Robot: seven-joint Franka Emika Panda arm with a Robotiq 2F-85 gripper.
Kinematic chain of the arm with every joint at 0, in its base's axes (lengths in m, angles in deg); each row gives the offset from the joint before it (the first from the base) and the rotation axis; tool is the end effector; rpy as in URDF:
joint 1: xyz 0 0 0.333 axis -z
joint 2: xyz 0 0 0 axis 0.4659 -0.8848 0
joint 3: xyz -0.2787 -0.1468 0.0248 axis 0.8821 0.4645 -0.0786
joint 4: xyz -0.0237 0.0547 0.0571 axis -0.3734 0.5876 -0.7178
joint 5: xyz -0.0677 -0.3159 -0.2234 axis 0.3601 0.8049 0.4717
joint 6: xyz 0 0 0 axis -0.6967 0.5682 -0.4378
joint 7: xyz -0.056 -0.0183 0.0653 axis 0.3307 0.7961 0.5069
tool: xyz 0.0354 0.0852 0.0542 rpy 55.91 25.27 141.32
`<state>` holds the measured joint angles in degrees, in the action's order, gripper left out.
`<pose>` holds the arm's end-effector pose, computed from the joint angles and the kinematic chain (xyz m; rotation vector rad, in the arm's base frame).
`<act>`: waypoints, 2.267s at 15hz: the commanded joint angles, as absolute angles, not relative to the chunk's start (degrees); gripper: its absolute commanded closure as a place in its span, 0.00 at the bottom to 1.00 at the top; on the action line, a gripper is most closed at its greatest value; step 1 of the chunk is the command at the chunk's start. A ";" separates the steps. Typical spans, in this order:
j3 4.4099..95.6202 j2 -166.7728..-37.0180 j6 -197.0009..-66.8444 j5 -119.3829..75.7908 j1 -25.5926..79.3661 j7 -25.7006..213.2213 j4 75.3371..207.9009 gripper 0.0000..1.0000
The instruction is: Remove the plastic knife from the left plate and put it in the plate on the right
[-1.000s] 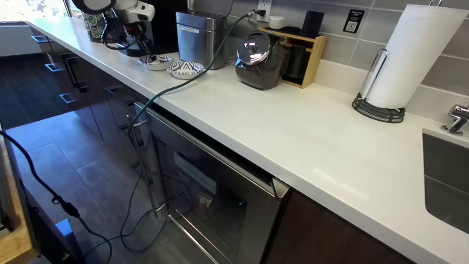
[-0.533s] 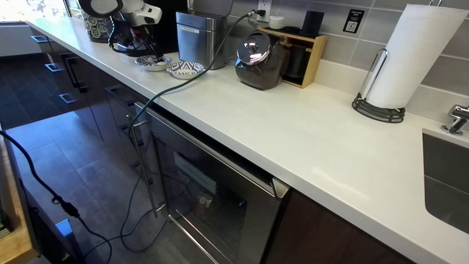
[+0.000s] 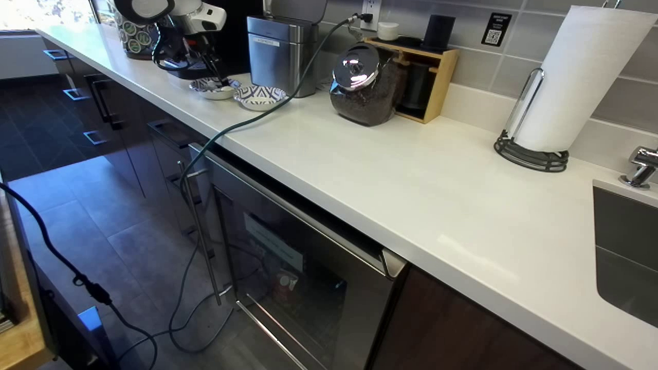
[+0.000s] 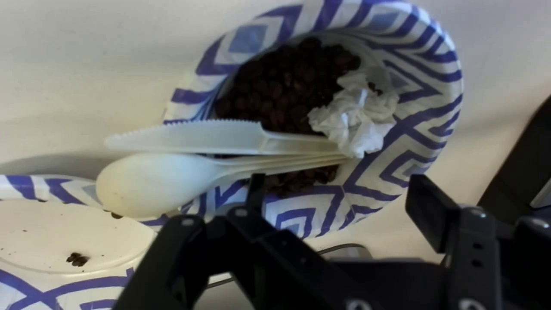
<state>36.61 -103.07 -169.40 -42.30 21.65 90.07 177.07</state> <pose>0.5683 0.1337 0.2824 -2.8526 0.0822 -0.6227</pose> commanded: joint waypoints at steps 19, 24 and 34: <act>39.96 -101.32 -159.84 -33.07 17.53 100.53 176.67 1.00; 39.46 -97.94 -159.06 -33.42 18.28 100.14 177.16 0.98; 46.08 -93.83 -160.92 -29.60 22.51 101.14 177.38 0.98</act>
